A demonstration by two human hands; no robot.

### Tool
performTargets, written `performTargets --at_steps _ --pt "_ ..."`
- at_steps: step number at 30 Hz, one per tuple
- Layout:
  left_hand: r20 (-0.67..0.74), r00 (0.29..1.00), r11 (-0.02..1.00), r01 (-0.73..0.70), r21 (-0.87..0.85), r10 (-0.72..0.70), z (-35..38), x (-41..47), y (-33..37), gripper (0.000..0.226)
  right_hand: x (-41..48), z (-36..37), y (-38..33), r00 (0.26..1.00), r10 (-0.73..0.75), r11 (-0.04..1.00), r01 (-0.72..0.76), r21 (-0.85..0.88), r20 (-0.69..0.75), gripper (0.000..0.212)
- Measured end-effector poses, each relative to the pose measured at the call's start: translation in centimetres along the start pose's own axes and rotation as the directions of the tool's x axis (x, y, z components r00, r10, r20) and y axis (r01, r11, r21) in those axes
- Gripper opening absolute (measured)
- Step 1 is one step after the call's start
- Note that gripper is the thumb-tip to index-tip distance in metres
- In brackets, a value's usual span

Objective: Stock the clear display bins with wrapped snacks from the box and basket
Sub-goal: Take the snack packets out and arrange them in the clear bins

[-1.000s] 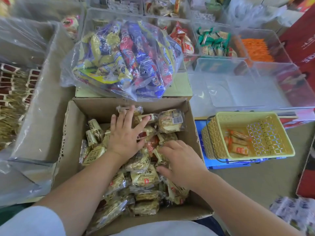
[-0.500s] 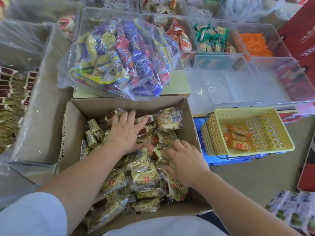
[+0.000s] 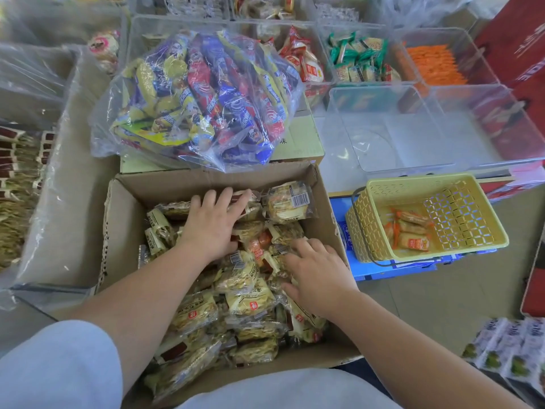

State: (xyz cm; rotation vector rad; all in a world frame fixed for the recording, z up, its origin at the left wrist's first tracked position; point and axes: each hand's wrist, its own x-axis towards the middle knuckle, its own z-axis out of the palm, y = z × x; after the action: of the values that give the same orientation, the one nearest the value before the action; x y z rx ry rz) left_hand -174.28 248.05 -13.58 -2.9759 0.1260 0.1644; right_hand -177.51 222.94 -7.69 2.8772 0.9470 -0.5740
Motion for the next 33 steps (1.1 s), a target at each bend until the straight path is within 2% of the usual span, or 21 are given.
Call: performTargets --at_steps 4,8,10,12,16,18,21,24,26,27,30,33 --pt "-0.044 0.996 0.996 0.073 -0.041 -0.075 -1.2 1.0 0.4 0.125 0.2 0.2 0.1 1.0 0.002 1.0 -0.002 0.014 -0.006 0.043" --pt "0.003 0.987 0.953 0.156 -0.258 -0.161 -4.0 0.0 -0.1 0.094 0.7 -0.1 0.2 1.0 0.024 0.998 -0.025 0.066 0.01 0.05" --pt "-0.009 0.963 0.864 0.237 -0.445 -0.269 -5.7 -1.6 -1.1 0.081 1.1 -0.8 0.1 0.999 0.03 0.994 -0.029 0.105 -0.015 0.054" --pt "-0.002 0.913 0.7 0.311 -0.643 -0.408 -7.2 -4.5 -2.6 0.076 1.9 -1.7 0.1 0.999 0.014 0.991 -0.008 0.131 -0.051 0.054" --pt "0.044 0.738 0.376 0.393 -0.839 -0.674 -9.1 -13.0 -4.9 0.07 5.1 -4.0 -0.7 0.998 -0.046 0.969 0.053 0.242 -0.036 0.053" --pt "0.086 0.67 0.315 0.454 -0.833 -0.737 -9.2 -17.1 -4.6 0.071 7.6 -4.6 -1.6 0.995 -0.098 0.966 0.09 0.244 0.019 0.052" --pt "0.164 0.621 0.277 0.549 -0.788 -0.767 -8.6 -21.6 -2.5 0.077 12.0 -4.4 -3.3 0.98 -0.174 0.975 0.158 0.154 0.099 0.057" --pt "0.259 0.622 0.205 0.574 -0.793 -0.739 -8.0 -23.9 -0.2 0.106 15.6 -3.9 -4.3 0.961 -0.23 0.973 0.224 0.056 0.153 0.08" --pt "0.259 0.653 0.233 0.567 -0.791 -0.711 -7.5 -24.5 0.8 0.108 17.4 -3.5 -4.3 0.957 -0.223 0.974 0.229 -0.007 0.185 0.088" --pt "0.246 0.674 0.287 0.576 -0.765 -0.696 -7.3 -24.5 1.0 0.104 18.1 -3.2 -4.2 0.956 -0.211 0.975 0.222 -0.032 0.204 0.088" --pt "0.109 0.729 0.541 0.591 -0.598 -0.676 -6.9 -24.0 1.1 0.081 19.7 -2.5 -4.0 0.956 -0.16 0.981 0.183 -0.071 0.244 0.073" --pt "-0.066 0.767 0.685 0.525 -0.505 -0.638 -6.9 -23.5 0.9 0.076 20.0 -2.3 -4.2 0.949 -0.151 0.972 0.194 -0.135 0.276 0.072"
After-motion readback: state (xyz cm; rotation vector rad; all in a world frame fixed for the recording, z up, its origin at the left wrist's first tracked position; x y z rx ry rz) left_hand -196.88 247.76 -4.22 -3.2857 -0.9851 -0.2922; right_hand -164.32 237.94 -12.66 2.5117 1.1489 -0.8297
